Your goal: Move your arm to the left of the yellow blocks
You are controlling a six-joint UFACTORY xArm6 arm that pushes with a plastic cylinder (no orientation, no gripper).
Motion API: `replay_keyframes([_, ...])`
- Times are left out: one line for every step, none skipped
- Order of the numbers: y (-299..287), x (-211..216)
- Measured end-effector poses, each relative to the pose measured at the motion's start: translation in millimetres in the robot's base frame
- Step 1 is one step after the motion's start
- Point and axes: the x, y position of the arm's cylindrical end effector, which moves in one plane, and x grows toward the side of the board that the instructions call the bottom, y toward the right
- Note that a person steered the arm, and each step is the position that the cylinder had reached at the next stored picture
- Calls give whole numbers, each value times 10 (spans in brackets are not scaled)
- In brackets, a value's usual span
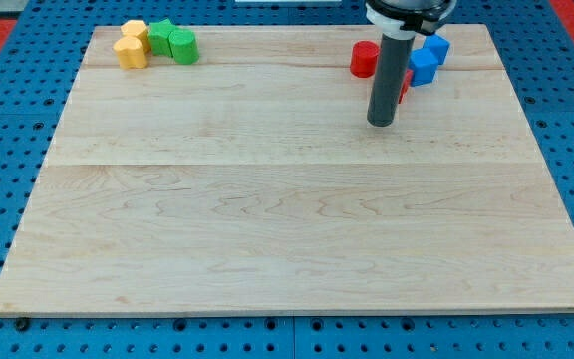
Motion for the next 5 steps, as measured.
replay_keyframes([-727,-43])
replay_keyframes([-1767,-147])
replay_keyframes([-2833,-300])
replay_keyframes([-3616,-346])
replay_keyframes([-4130,-610])
